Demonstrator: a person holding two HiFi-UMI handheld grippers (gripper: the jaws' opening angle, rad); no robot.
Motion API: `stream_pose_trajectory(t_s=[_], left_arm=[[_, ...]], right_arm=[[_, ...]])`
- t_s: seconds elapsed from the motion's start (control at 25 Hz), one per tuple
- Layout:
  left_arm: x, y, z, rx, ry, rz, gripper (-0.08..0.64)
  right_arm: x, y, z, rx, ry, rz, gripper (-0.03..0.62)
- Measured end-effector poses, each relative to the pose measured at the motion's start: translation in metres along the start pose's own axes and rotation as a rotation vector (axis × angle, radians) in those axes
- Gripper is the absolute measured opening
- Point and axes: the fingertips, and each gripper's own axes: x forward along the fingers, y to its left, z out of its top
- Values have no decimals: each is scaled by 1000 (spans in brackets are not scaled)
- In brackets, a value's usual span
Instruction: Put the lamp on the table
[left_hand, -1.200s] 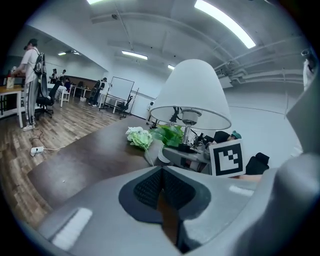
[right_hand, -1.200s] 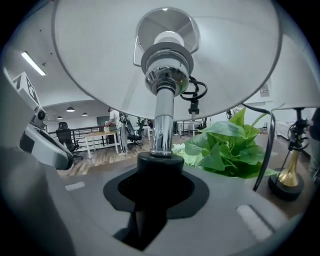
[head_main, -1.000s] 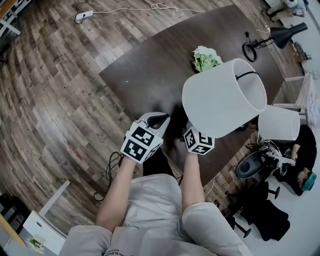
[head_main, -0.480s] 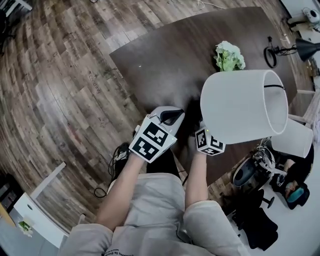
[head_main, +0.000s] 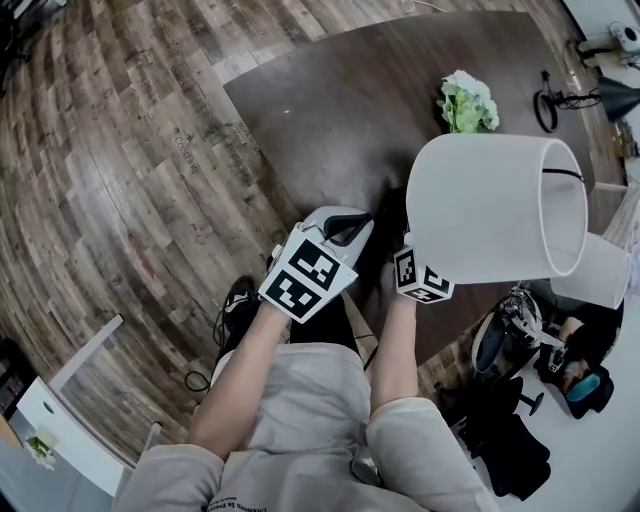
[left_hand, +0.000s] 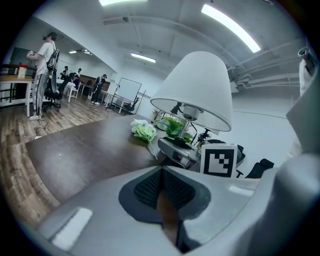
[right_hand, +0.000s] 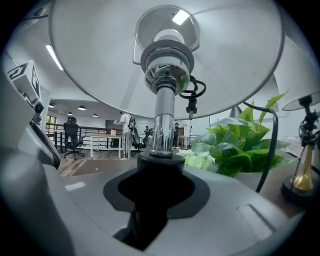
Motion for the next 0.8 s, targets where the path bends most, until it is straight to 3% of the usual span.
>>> stream_pose_trajectory(t_s=[0.8], left_arm=[[-26, -11, -18, 5, -17, 0, 0]], right_arm=[[-9, 11, -9, -33, -4, -41, 132]])
